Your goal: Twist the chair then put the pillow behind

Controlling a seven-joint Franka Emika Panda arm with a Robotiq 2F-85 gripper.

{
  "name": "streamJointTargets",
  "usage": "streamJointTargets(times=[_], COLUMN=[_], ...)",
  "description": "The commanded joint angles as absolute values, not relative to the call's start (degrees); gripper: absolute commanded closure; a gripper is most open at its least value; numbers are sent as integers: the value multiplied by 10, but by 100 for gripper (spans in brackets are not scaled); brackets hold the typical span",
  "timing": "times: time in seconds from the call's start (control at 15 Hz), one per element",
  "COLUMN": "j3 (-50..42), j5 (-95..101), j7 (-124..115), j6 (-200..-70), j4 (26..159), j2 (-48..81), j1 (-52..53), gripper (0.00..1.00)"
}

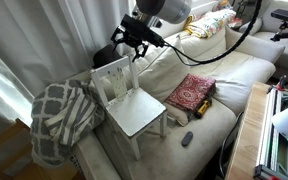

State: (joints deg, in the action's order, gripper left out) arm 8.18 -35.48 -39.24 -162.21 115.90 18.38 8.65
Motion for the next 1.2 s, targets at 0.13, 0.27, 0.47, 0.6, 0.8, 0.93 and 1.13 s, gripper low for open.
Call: streamJointTargets(times=[0.13,0.27,0.47,0.6,0.8,0.93,1.13], j3=[104,91,90,95,131,134,113], j5=[-391,-370,-370,-366,-408,-414,-397], j7=[-417,-416,-416,-409,-392,-390,-402], j6=[-1713,-1690,-1690,-1682,-1688,-1704,-1709], j4=[1089,1116,1115,1115,1066,1037,1002], j2=[280,251,250,246,289,317,356], j1=[98,102,101,103,80,84,99], gripper=[0,0,0,0,0,0,0])
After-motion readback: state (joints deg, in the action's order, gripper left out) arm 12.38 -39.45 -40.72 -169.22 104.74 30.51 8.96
